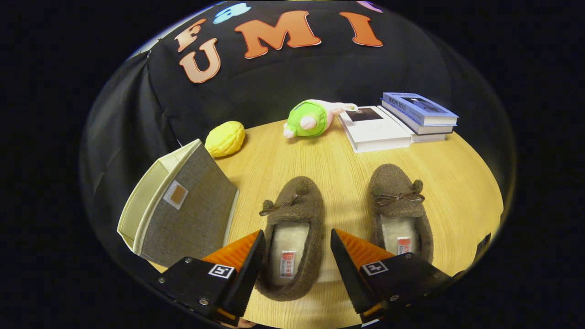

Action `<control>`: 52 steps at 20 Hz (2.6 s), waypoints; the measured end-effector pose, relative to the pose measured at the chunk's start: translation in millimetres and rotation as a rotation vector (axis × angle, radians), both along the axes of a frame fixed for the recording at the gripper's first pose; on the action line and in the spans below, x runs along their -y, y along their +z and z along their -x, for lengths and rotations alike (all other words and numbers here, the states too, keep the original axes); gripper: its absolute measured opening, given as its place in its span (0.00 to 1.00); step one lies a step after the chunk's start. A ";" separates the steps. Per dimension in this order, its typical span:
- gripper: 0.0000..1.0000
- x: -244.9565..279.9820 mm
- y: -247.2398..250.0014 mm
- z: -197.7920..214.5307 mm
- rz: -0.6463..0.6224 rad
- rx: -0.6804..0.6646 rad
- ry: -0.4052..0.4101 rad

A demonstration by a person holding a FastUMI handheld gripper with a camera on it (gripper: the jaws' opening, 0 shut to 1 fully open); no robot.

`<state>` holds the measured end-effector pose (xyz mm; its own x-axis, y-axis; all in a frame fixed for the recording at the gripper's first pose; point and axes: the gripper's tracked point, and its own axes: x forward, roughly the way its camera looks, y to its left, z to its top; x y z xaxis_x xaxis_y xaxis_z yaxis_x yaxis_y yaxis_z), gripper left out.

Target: Open the storage box then place both shoes into the box .Put the left shoe in first, then the right shoe, with the right side of both shoes facing outward in a uniform manner.

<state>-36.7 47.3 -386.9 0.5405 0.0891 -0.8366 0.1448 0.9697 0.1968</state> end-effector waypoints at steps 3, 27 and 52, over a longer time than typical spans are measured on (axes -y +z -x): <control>0.76 3.0 -17.6 5.8 0.020 -0.029 -0.010; 0.05 -9.6 -12.9 -22.9 -0.069 -0.054 -0.199; 0.05 -228.6 108.5 -93.0 -0.226 0.072 -0.006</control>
